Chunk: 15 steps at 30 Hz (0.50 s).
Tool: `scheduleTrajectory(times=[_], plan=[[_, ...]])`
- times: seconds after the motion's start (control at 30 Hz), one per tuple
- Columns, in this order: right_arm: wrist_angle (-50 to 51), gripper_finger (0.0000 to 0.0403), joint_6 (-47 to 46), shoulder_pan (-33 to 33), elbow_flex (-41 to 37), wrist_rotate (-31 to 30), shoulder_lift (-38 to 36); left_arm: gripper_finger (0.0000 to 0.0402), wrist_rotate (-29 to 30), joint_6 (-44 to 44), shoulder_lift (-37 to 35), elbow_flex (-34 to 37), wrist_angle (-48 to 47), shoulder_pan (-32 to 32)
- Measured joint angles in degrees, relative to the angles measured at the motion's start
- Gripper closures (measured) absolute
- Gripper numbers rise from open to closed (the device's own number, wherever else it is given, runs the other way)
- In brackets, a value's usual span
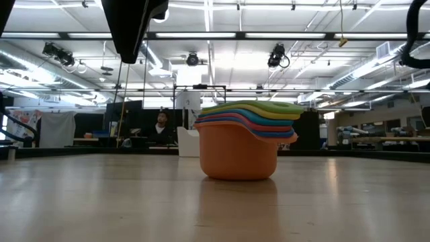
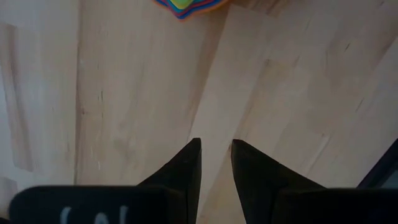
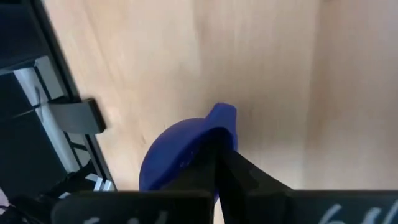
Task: Nest measuring cups in basket
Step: Stack the dark blue measuring cup on top of the green measuring cup
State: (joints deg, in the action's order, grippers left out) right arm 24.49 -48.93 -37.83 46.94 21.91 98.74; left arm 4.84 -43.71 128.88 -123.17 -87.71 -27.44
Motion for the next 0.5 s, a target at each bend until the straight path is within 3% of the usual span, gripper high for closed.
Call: scheduleTrajectory(times=[0.37, 0.5], plan=[[9.6, 0.0399, 2.8, 3.9, -0.1, 0.9, -1.6, 0.0308, 0.0, 0.0, 0.0, 0.0, 0.0, 0.0], [10.9, 0.0400, 3.3, 5.9, -0.4, -3.3, -6.1, 0.0308, 0.0, 0.0, 0.0, 0.0, 0.0, 0.0]])
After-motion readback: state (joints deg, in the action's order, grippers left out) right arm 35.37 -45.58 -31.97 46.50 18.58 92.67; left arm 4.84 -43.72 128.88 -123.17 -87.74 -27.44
